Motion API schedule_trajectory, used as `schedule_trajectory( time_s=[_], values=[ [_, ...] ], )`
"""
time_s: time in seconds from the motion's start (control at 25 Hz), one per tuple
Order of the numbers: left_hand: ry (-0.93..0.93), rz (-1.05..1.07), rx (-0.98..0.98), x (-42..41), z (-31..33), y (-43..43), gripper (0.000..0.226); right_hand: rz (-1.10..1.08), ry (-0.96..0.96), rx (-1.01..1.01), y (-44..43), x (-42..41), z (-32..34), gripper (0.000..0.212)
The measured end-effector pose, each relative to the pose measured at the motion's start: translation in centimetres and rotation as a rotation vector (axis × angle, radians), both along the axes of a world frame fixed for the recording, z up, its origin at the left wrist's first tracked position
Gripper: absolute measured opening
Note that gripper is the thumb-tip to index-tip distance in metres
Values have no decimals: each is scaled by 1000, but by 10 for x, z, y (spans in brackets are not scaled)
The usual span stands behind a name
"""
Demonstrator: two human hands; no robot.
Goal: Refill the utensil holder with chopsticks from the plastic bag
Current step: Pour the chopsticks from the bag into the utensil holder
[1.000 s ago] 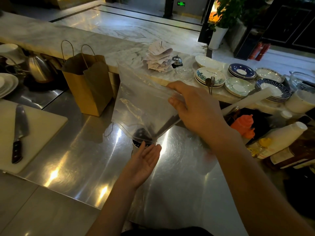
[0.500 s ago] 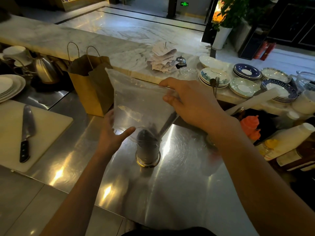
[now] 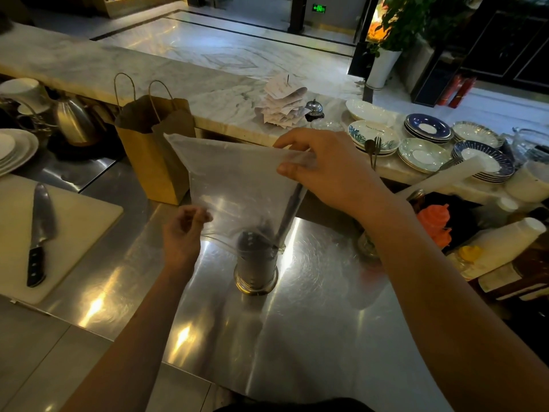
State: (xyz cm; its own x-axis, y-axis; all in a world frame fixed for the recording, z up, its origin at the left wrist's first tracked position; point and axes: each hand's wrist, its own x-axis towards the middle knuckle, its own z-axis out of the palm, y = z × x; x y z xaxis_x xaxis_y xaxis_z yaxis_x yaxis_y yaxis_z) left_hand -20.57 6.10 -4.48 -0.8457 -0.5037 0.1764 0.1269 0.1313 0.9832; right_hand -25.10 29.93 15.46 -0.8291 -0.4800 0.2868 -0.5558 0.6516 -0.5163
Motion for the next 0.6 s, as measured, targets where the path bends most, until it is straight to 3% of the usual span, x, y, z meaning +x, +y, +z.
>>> schedule_trajectory(
  time_s=[0.16, 0.32, 0.48, 0.6],
  values=[
    [44, -2, 28, -3, 2, -4, 13, -45, -38, -156, 10, -1, -16, 48],
    [60, -3, 22, -4, 4, -3, 14, -131, -311, -483, 21, 7, -58, 72],
    [47, 5, 41, -6, 5, -4, 16, -115, -523, -330, 17, 6, -108, 49],
    [27, 3, 45, -6, 5, -5, 17, -96, -553, -308, 6, 7, -134, 37]
  ],
)
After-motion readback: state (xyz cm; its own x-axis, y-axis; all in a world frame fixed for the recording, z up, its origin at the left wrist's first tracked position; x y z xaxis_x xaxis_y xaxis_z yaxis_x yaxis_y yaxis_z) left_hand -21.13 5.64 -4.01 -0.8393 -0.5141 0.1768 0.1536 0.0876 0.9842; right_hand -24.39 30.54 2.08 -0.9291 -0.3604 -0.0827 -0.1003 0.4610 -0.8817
